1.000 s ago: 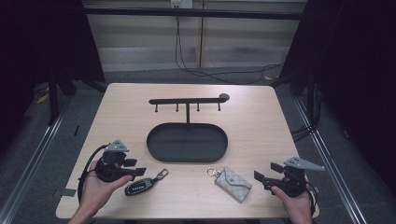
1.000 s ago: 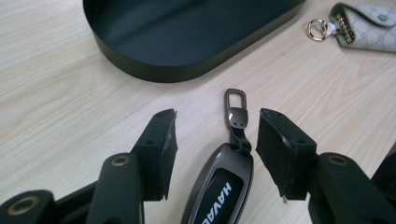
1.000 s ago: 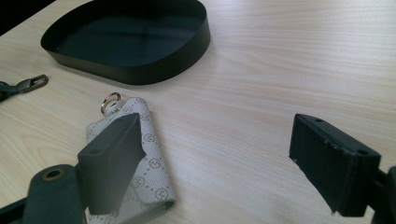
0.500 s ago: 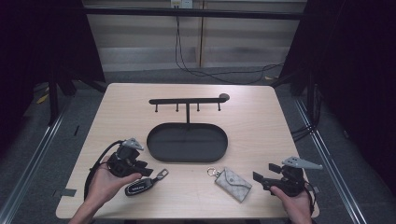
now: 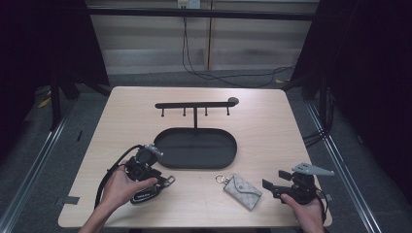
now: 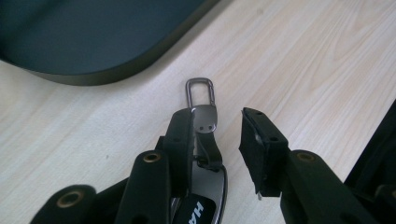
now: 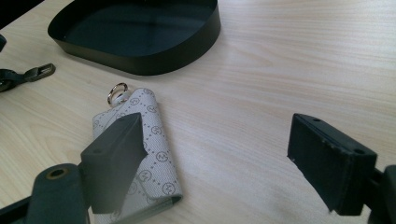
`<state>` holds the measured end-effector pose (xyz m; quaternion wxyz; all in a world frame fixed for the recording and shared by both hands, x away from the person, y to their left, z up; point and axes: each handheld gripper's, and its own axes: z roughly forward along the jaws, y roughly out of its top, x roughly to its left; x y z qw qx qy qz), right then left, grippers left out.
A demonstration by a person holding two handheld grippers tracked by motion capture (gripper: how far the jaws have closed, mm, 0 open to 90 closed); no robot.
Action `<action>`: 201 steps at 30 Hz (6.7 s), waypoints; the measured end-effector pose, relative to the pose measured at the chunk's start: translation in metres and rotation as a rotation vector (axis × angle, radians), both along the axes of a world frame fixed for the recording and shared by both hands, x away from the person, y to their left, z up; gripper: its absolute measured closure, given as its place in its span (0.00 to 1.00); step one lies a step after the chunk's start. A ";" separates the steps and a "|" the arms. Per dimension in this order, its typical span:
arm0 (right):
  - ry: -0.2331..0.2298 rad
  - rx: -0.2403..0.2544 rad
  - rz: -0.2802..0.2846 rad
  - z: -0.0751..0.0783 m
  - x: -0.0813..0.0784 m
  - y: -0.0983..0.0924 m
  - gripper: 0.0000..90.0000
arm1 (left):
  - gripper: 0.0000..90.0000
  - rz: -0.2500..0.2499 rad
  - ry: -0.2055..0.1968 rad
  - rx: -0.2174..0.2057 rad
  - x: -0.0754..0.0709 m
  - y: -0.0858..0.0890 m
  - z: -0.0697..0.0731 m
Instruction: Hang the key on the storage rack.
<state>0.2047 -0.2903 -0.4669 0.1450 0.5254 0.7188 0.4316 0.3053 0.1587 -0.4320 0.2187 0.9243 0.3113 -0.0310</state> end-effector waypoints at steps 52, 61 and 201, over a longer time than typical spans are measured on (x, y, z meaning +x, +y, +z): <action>0.013 -0.013 0.001 -0.002 0.002 0.001 0.21 | 0.76 -0.119 0.030 0.255 0.012 -0.044 -0.032; 0.010 -0.018 0.005 -0.002 0.001 0.002 0.21 | 0.78 -0.123 0.031 0.318 0.011 -0.052 -0.031; 0.013 0.009 0.005 -0.002 0.001 0.000 0.17 | 0.79 0.150 0.093 0.238 0.132 -0.027 0.129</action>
